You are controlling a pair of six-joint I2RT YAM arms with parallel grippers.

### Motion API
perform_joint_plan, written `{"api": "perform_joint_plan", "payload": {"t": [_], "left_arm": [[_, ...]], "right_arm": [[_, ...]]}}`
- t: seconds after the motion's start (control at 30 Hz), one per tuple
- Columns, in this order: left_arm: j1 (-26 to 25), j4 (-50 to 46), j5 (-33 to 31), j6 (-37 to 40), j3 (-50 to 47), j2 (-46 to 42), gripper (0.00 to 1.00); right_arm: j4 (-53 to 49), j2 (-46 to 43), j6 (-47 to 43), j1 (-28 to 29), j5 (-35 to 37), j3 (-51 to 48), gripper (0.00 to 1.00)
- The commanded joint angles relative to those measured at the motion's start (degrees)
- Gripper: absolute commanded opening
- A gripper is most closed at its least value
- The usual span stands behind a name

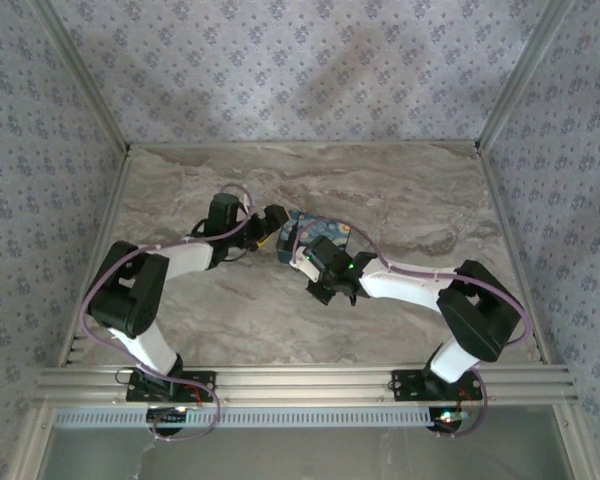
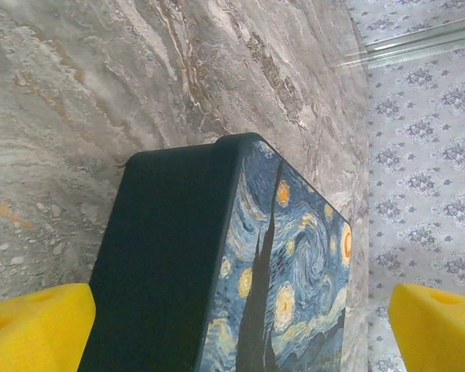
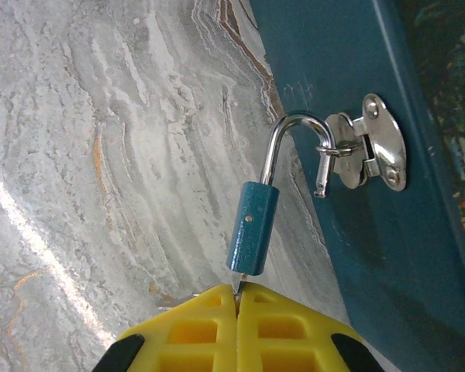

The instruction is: Unlock a padlock with a key

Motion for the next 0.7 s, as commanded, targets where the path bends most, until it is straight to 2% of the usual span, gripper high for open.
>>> {"api": "perform_joint_plan", "payload": {"t": [0.0,0.3,0.67], "left_arm": [[-0.55,0.79,1.78,0.59,2.47,1.21,0.97],[-2.55,2.88,3.24,-1.07,4.83,3.42,0.96],[-4.56,7.61,2.74,-4.9,1.99,3.6,0.96]], "right_arm": [[0.25,0.03,-1.95,0.29,0.3,1.77,0.0],[1.88,-0.65,-3.38,0.44,0.84,1.41,0.0],[4.56,0.78,-8.87,0.55,1.24,2.95,0.0]]}}
